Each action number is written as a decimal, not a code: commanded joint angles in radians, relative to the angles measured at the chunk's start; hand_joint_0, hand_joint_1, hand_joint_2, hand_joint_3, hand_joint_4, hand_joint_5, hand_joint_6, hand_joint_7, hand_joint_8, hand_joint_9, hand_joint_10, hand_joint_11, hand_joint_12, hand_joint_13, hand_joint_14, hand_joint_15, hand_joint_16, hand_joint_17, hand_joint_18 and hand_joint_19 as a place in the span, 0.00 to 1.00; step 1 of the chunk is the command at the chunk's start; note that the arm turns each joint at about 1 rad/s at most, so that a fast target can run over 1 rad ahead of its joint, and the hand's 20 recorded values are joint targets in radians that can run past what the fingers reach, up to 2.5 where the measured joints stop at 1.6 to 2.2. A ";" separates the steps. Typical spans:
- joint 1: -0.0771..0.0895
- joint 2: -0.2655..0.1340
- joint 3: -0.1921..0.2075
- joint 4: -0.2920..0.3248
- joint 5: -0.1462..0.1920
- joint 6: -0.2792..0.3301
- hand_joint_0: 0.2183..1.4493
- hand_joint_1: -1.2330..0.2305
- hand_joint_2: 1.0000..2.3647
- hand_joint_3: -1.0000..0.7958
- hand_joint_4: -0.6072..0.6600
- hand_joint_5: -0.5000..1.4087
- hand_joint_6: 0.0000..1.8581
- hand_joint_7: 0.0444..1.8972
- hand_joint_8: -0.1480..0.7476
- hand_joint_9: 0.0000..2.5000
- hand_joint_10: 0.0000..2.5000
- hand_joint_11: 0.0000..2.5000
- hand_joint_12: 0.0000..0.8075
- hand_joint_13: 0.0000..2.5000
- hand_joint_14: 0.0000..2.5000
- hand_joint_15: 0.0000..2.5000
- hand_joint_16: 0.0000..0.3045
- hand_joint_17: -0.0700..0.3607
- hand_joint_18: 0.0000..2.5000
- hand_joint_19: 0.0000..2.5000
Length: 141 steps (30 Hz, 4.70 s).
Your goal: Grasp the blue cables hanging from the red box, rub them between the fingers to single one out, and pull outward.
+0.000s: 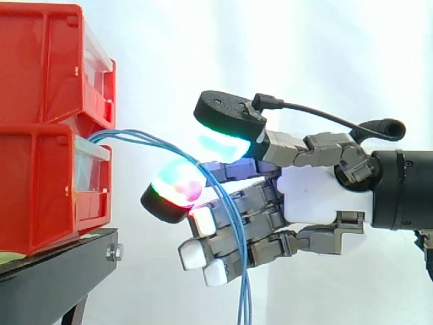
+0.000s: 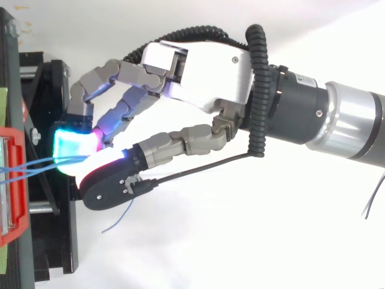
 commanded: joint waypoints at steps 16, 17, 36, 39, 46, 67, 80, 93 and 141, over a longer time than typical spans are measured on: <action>0.009 0.000 -0.001 -0.031 0.000 0.011 0.34 0.30 0.02 0.53 0.44 0.18 0.50 0.50 0.49 0.40 0.01 0.32 0.48 0.36 0.01 0.23 0.18 0.45 0.30 0.22; 0.014 0.001 -0.001 -0.035 0.000 0.021 0.34 0.29 0.02 0.53 0.44 0.18 0.50 0.50 0.49 0.40 0.01 0.32 0.48 0.36 0.01 0.23 0.18 0.45 0.30 0.22; 0.026 0.001 -0.001 -0.064 -0.001 0.071 0.29 0.38 0.00 0.51 0.51 0.20 0.48 0.52 0.52 0.45 0.01 0.26 0.54 0.39 0.01 0.22 0.23 0.52 0.34 0.21; 0.025 0.001 0.001 -0.064 -0.003 0.071 0.32 0.30 0.01 0.52 0.50 0.18 0.49 0.50 0.50 0.41 0.01 0.29 0.51 0.37 0.01 0.22 0.21 0.49 0.31 0.22; 0.021 0.001 0.001 -0.067 -0.004 0.074 0.39 0.21 0.01 0.38 0.47 0.17 0.50 0.47 0.45 0.37 0.01 0.30 0.46 0.34 0.01 0.22 0.18 0.44 0.28 0.22; 0.023 0.001 0.008 -0.076 -0.009 0.074 0.24 0.43 0.00 0.28 0.53 0.18 0.48 0.47 0.49 0.42 0.01 0.29 0.50 0.37 0.01 0.23 0.19 0.47 0.31 0.23; 0.023 0.001 0.008 -0.076 -0.009 0.074 0.31 0.38 0.01 0.40 0.51 0.18 0.48 0.49 0.49 0.42 0.01 0.30 0.48 0.37 0.01 0.24 0.18 0.45 0.29 0.24; 0.023 0.001 0.008 -0.076 -0.009 0.074 0.45 0.20 0.01 0.38 0.31 0.17 0.49 0.57 0.43 0.38 0.01 0.29 0.44 0.35 0.01 0.22 0.17 0.43 0.30 0.21; 0.020 0.001 0.010 -0.085 -0.012 0.074 0.30 0.42 0.01 0.43 0.48 0.18 0.47 0.48 0.49 0.43 0.01 0.29 0.49 0.38 0.01 0.23 0.19 0.46 0.32 0.24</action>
